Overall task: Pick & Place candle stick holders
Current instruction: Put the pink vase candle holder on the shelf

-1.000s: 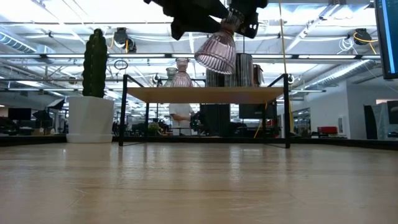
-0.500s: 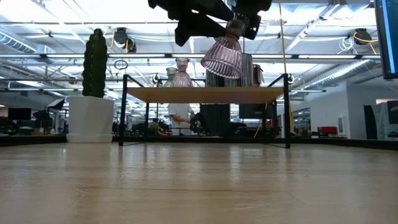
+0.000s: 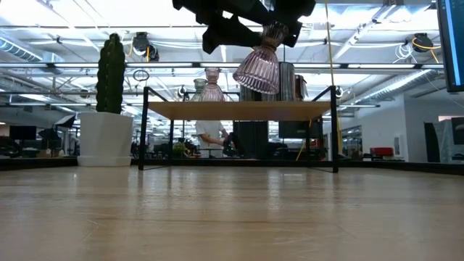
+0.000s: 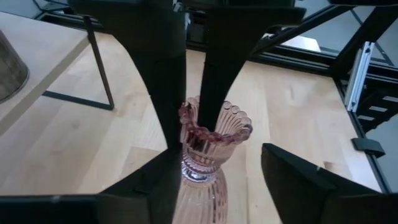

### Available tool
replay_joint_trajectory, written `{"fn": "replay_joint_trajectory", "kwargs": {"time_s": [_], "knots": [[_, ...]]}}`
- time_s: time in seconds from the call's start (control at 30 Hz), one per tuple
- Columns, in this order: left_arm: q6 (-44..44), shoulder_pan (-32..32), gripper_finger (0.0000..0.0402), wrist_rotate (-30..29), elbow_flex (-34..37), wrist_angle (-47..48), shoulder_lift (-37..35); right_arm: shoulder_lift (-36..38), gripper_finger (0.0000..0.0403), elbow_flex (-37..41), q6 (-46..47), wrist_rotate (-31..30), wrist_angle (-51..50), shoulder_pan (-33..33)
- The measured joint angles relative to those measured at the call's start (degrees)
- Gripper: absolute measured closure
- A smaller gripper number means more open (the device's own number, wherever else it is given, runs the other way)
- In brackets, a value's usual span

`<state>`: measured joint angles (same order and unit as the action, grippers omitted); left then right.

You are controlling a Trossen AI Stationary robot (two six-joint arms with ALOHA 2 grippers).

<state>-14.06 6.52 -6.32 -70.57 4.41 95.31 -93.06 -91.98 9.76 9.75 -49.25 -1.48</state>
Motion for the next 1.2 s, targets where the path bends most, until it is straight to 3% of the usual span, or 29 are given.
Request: {"fn": "replay_joint_trajectory", "kwargs": {"time_s": [0.2,0.33,0.83,0.9,1.2], "knots": [[0.06,0.04,0.0116,0.12,0.00,-0.05,0.00,0.00,0.0378,0.00,-0.45,-0.40,0.04,-0.02],[1.32,0.04,0.0094,0.10,0.00,0.00,0.02,0.00,0.0378,0.00,-1.91,-0.12,0.04,0.00],[4.92,0.09,0.0105,-0.31,0.02,0.16,0.15,0.02,0.0378,-0.20,-6.17,3.94,-1.85,0.00],[4.70,0.03,0.0105,-2.11,0.14,0.72,0.24,0.10,0.0378,-0.33,-6.15,6.79,-2.00,-0.02],[4.63,0.02,0.0105,-0.52,0.17,-0.04,0.22,0.28,0.0378,-0.39,-5.07,8.62,-0.59,-0.68]]}}
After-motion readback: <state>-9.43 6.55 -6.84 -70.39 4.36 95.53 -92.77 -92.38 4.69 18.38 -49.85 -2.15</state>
